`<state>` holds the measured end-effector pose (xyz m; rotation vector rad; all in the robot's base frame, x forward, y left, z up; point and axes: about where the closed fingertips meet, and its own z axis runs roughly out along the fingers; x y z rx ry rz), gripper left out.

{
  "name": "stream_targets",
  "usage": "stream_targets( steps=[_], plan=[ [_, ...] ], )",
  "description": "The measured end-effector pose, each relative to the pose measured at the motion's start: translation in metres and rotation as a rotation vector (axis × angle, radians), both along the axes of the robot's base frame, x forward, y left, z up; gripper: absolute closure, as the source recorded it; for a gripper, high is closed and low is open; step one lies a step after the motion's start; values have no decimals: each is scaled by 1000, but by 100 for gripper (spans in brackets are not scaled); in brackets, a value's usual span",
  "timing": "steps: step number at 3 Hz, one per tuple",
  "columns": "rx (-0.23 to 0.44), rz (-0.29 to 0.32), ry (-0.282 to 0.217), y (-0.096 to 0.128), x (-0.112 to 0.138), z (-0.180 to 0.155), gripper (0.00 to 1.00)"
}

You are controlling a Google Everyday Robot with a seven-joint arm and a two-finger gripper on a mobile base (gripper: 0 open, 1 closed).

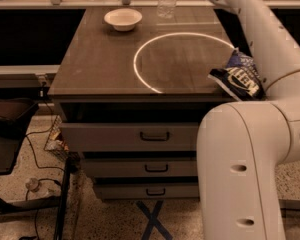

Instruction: Move water bottle near paper bowl

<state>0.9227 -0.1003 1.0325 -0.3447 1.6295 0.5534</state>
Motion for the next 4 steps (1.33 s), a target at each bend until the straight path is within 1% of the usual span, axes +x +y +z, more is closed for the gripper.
stream_targets(
  steps=[1, 2, 3, 4],
  plan=[
    [5, -58, 0, 3, 23, -7, 100],
    [5, -58, 0, 3, 23, -7, 100],
    [-16, -76, -17, 4, 28, -15, 100],
    [-36, -116, -56, 1, 44, -33, 100]
  ],
)
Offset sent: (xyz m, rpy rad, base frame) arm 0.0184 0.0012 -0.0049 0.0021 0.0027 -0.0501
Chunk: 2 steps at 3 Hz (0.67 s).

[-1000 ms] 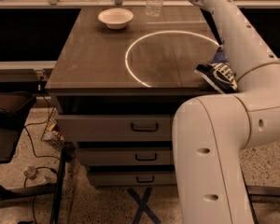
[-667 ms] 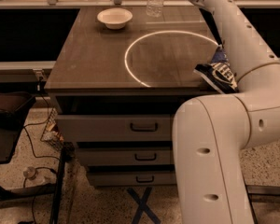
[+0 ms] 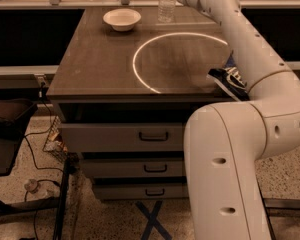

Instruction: Move water bottle near paper bowl

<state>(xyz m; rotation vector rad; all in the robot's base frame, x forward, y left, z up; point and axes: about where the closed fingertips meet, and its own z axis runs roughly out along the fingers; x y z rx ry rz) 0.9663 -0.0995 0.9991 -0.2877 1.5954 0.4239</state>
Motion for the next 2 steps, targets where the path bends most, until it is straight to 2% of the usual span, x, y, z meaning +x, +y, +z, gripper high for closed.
stream_targets(
  steps=[1, 2],
  plan=[
    [-15, -41, -58, -7, 12, -11, 100],
    [-65, -51, -113, 1, 19, -23, 100]
  ],
)
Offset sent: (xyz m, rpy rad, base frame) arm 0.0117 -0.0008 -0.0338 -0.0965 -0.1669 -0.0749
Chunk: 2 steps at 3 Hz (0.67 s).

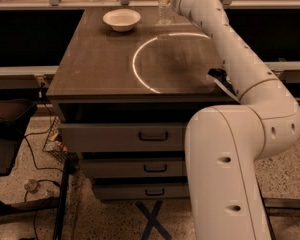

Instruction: Move water bottle near paper bowl

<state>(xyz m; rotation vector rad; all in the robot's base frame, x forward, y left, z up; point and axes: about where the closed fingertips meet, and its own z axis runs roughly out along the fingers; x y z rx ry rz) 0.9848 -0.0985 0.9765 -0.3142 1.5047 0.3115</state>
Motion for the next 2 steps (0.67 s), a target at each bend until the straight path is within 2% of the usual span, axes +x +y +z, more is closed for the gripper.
stream_targets(
  steps=[1, 2],
  plan=[
    [-33, 6, -18, 7, 1, -7, 100],
    [-52, 29, -12, 19, -2, -17, 100]
  ],
)
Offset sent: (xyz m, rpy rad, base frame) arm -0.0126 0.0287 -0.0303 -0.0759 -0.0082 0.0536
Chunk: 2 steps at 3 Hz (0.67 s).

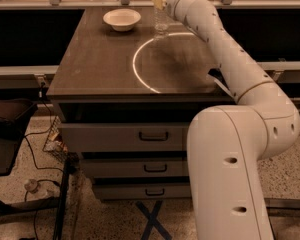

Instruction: Move water bottle near paper bowl

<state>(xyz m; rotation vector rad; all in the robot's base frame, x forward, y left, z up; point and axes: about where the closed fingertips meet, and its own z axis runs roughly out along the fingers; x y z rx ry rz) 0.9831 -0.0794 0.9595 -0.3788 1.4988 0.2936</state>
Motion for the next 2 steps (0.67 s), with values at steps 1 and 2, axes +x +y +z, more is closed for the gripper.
stream_targets(
  steps=[1, 2],
  plan=[
    [6, 17, 18, 10, -2, -11, 100],
    [19, 23, 29, 15, -2, -19, 100]
  ],
)
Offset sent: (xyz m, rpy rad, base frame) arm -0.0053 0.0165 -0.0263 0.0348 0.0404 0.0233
